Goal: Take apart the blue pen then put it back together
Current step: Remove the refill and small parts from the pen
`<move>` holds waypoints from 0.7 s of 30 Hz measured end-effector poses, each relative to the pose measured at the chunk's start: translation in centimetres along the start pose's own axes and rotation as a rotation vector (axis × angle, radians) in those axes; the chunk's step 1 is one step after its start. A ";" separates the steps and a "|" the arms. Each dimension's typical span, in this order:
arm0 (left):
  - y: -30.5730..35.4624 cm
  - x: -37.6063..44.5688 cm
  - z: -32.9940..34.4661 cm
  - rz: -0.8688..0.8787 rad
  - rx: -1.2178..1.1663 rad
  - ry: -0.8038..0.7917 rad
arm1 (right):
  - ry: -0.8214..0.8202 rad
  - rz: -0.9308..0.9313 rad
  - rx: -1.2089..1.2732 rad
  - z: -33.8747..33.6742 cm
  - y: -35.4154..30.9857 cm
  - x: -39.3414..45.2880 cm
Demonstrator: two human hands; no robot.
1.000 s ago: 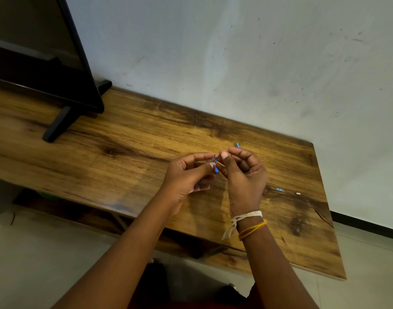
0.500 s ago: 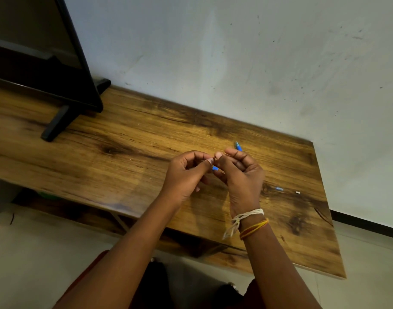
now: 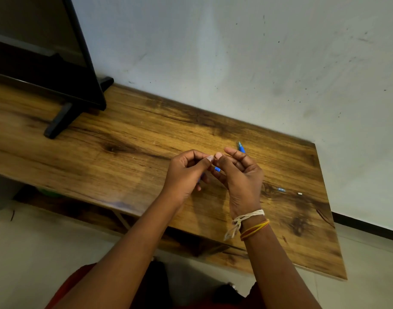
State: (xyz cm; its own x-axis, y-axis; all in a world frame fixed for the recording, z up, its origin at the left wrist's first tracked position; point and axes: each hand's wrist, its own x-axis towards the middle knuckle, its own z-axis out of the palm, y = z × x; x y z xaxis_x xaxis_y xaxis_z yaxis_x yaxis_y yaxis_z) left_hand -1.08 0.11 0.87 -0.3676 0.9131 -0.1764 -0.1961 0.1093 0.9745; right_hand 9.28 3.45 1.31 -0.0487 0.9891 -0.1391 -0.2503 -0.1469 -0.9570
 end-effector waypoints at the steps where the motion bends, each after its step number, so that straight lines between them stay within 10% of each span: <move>1: 0.0 0.0 0.0 0.000 0.000 -0.002 | -0.005 -0.004 -0.004 0.0 0.0 0.0; 21: 0.0 -0.1 0.1 -0.036 -0.048 -0.021 | 0.010 0.059 0.083 -0.1 0.0 0.3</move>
State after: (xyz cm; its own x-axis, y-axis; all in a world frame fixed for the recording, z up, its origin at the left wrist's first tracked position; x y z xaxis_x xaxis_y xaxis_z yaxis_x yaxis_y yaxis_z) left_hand -1.00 0.09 0.91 -0.3401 0.9171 -0.2078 -0.2529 0.1237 0.9596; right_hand 9.39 3.71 1.29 -0.0565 0.9786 -0.1979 -0.3270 -0.2054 -0.9224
